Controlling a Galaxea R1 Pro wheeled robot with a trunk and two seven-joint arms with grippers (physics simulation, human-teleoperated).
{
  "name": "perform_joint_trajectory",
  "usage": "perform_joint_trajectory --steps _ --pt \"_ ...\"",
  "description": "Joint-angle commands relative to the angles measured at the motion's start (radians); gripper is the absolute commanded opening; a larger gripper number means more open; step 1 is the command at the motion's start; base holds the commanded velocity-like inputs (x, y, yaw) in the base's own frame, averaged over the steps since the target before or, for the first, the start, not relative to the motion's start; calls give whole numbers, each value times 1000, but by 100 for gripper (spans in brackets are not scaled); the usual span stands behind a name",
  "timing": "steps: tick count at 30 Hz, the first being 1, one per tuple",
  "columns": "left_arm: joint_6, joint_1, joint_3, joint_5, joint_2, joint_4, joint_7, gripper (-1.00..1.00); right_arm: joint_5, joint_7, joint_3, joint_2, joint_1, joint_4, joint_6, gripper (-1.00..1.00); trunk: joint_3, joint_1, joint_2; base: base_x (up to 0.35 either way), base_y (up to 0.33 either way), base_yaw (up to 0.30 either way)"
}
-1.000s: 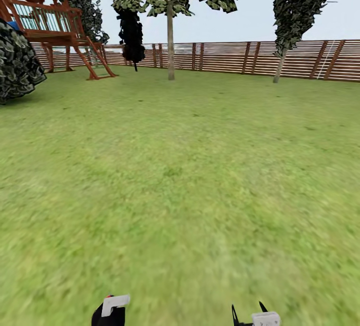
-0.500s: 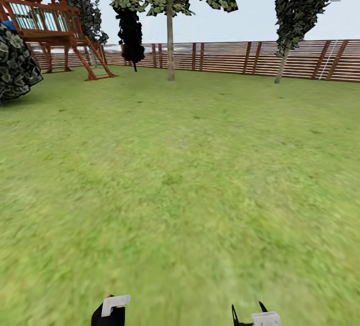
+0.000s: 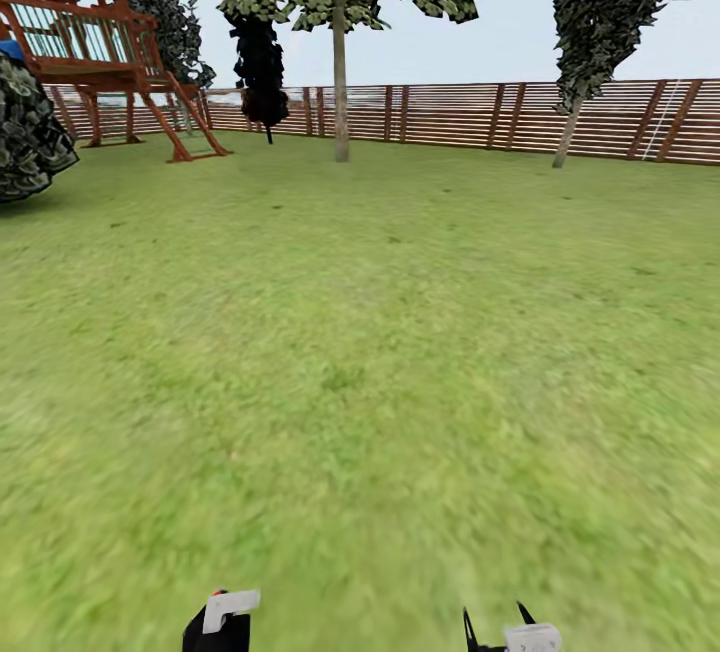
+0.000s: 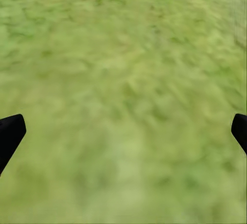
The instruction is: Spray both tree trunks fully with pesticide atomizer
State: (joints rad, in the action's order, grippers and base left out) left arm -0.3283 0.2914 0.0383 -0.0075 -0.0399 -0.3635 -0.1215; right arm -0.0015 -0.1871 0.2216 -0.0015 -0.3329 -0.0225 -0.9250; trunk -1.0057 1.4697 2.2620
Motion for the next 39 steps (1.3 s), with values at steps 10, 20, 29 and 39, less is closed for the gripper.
perform_joint_trajectory --steps 10,20,29,39 --pt "0 0 0 0 0 0 0 -100 0 0 0 0 0 0 0 100 0 0 0 341 0 0" --pt "0 0 0 0 0 0 0 -100 0 0 0 0 0 0 0 100 0 0 0 341 0 0" --pt "-1 0 0 0 0 0 0 -100 0 0 0 0 0 0 0 100 0 0 0 341 0 0" --pt "0 0 0 0 0 0 0 -100 0 0 0 0 0 0 0 100 0 0 0 341 0 0"
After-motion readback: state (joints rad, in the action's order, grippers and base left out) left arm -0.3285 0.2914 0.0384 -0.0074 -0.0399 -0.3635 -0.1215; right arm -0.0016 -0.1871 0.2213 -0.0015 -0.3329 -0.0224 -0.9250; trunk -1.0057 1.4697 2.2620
